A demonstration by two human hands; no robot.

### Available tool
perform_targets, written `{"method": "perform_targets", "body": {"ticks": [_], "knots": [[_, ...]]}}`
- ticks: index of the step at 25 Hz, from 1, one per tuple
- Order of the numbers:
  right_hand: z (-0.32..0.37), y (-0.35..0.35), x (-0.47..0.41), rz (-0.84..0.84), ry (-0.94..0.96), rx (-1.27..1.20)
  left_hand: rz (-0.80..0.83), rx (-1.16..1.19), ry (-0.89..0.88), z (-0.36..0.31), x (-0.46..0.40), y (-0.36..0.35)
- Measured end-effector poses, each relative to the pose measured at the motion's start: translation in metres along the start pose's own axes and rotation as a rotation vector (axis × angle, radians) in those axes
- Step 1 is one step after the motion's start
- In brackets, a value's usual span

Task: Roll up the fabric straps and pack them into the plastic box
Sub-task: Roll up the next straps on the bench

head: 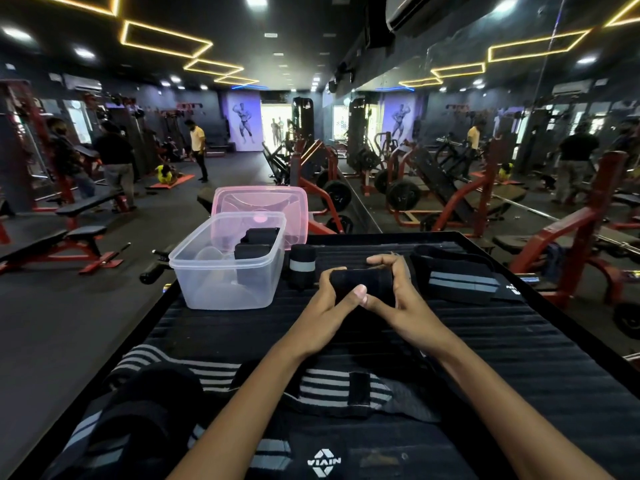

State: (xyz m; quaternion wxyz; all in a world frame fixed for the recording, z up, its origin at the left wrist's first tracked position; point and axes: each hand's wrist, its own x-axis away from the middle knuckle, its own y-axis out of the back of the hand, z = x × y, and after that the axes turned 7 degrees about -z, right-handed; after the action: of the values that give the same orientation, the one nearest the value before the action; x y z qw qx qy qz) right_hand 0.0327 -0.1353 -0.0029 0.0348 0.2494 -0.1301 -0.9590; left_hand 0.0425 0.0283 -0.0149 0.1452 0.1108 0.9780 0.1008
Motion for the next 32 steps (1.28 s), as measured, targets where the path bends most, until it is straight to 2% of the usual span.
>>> {"method": "perform_targets", "body": {"ticks": [6,10,12,15,17,22,28,32], "knots": [[-0.001,0.006,-0.001,0.036,-0.015,-0.021,0.058,-0.032,0.003,0.002,-0.001,0.002],[-0.004,0.010,-0.003,0.005,-0.044,-0.073,0.105,-0.117,-0.076,0.004,-0.004,0.007],[-0.003,0.012,-0.005,-0.023,-0.027,-0.104,0.022,-0.132,-0.166,0.003,-0.007,0.008],[0.000,0.014,-0.008,-0.103,-0.015,-0.174,-0.136,-0.029,-0.273,0.000,-0.009,0.007],[0.001,0.016,-0.008,-0.122,-0.009,-0.164,-0.174,0.009,-0.273,-0.002,-0.009,0.007],[0.002,0.018,-0.008,-0.038,0.047,-0.109,-0.237,-0.039,-0.253,-0.004,-0.008,0.006],[0.000,0.002,-0.005,-0.072,0.027,-0.124,-0.097,-0.038,-0.163,-0.005,-0.004,-0.002],[-0.002,0.004,-0.008,-0.163,0.011,-0.213,-0.087,-0.113,-0.301,-0.003,-0.008,0.001]]}}
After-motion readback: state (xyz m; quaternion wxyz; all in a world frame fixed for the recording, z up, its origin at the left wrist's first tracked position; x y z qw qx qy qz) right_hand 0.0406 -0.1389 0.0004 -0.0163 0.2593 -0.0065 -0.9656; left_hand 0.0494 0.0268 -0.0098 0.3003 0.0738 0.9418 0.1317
